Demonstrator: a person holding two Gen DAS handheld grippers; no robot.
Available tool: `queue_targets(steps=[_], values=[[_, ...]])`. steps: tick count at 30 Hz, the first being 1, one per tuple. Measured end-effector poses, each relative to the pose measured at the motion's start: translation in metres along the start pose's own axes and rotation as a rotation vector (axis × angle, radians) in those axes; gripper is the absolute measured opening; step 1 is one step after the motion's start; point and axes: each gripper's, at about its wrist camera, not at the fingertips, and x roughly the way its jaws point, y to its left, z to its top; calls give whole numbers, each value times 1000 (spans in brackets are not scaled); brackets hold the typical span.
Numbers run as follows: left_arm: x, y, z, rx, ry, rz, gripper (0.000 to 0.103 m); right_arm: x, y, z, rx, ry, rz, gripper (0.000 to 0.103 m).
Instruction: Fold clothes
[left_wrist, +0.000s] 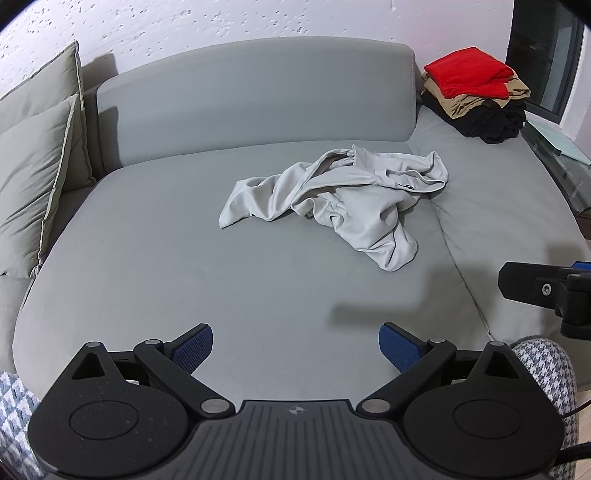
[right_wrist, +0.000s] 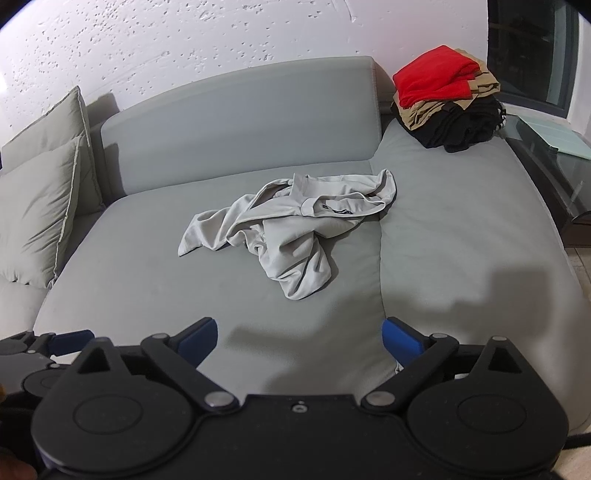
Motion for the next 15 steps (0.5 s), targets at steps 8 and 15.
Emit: queue_targets(steps=[8, 15], values=[[-1, 1, 5, -2, 4, 6, 98, 1, -1, -1, 4, 3, -1, 98], [0, 1, 8, -3, 9, 5, 98, 2, -1, 0, 4, 5, -2, 99]])
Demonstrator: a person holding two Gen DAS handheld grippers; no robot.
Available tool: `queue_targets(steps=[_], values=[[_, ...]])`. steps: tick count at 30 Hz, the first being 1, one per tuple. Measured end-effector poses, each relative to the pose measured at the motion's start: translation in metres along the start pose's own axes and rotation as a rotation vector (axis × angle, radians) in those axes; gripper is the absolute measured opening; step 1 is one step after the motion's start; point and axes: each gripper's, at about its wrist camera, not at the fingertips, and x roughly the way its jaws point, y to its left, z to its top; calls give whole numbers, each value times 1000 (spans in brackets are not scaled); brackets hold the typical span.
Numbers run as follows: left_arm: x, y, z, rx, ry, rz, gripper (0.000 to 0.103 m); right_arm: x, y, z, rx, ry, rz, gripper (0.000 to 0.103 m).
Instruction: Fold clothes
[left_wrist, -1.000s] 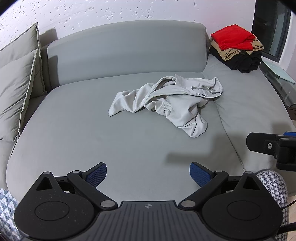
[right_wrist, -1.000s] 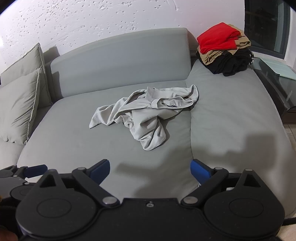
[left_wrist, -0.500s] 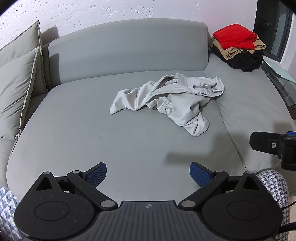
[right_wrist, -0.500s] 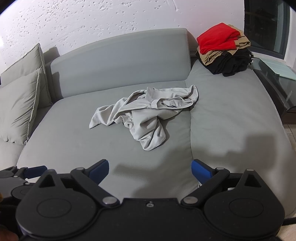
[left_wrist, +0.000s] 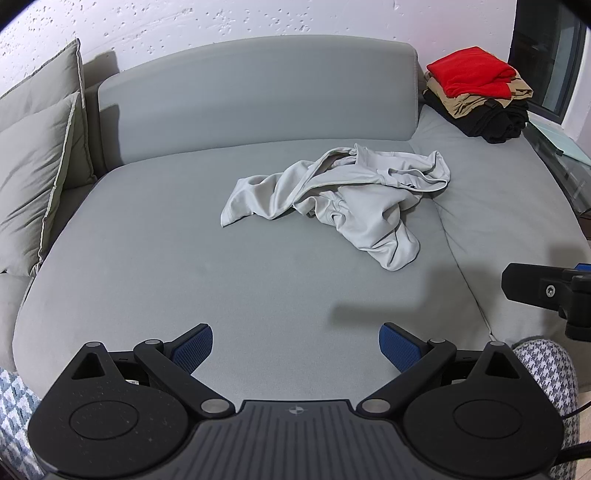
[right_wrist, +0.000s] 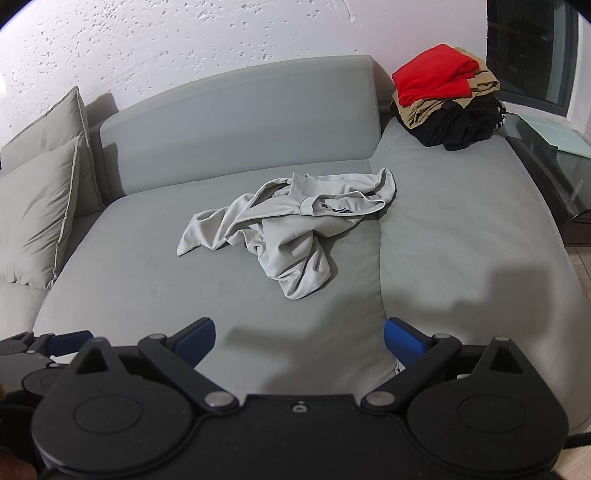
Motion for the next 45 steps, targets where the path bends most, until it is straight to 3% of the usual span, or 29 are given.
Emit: queue_targets(steps=[14, 19, 24, 26, 29, 31, 33, 38, 42, 45], values=[[5, 6, 5, 1, -24, 3, 98, 8, -7, 2, 38, 3, 7, 100], [4, 20, 20, 5, -140, 64, 98, 15, -38, 14, 163, -46, 62, 101], [24, 37, 41, -22, -155, 74, 81, 44, -87, 31, 370, -110, 133, 101], [37, 43, 49, -46, -148, 34, 70, 62, -104, 35, 436, -122, 136, 99], [61, 51, 58, -109, -137, -65, 67, 93, -128, 42, 525, -122, 149, 78], [82, 54, 66, -183, -121, -131, 59, 118, -136, 48, 571, -92, 198, 65], [103, 58, 73, -261, -104, -197, 42, 139, -139, 53, 595, -69, 226, 61], [162, 69, 95, -551, -28, -390, 26, 173, -139, 60, 617, -50, 252, 61], [208, 71, 103, -777, 8, -495, 24, 188, -146, 57, 660, -50, 279, 61], [230, 72, 104, -884, 19, -568, 23, 193, -154, 57, 681, -52, 289, 61]])
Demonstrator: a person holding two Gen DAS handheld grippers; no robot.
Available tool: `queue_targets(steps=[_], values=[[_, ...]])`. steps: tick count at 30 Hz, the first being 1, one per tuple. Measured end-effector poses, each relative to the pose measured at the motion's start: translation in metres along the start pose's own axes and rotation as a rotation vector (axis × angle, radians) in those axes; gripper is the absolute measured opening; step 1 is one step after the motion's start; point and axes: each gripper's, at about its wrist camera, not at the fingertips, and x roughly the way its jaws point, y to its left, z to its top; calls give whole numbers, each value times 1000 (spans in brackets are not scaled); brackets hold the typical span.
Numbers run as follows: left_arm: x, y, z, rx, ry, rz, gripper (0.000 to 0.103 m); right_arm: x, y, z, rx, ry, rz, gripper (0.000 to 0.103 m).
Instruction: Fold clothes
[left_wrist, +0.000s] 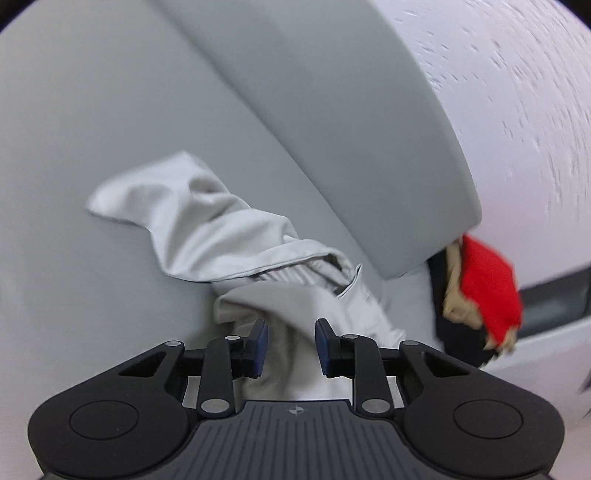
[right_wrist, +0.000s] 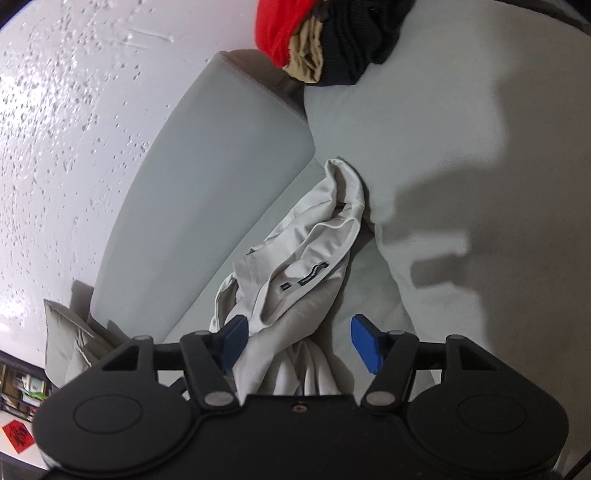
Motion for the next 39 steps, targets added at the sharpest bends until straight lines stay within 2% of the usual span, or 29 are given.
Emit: queue_targets(steps=[3, 5, 10, 14, 16, 17, 20, 22, 27, 29, 33, 36, 39], values=[[12, 4, 4, -66, 20, -39, 25, 2, -5, 3, -5, 3, -2, 64], [19, 8, 4, -113, 35, -53, 29, 3, -7, 4, -10, 1, 0, 65], [32, 23, 9, -204, 39, -83, 29, 6, -11, 6, -15, 0, -4, 66], [35, 31, 17, -258, 25, -103, 19, 6, -13, 6, -22, 3, -8, 66], [40, 35, 21, -278, 34, -88, 10, 6, -14, 7, -23, 2, -10, 66], [43, 37, 23, -288, 39, -80, 1, 6, -14, 7, -19, 2, -13, 66], [41, 36, 26, -261, 30, -28, 0, 3, -13, 6, -12, -1, -15, 66], [24, 19, 25, -141, 3, -25, 0, -4, -10, 4, -16, -7, -13, 66], [-52, -53, 7, 326, -85, -40, 0, -34, -3, -3, -30, -42, -6, 66], [-90, -74, -9, 479, -119, -45, 0, -48, -2, -8, -27, -52, -3, 66], [-163, -85, -34, 616, -142, -87, 0, -78, 1, -21, -30, -69, 7, 66], [-213, -86, -48, 669, -175, -101, 0, -101, 7, -31, -52, -74, 8, 66], [-236, -87, -55, 710, -201, -83, 0, -122, 15, -37, -87, -77, 18, 68]])
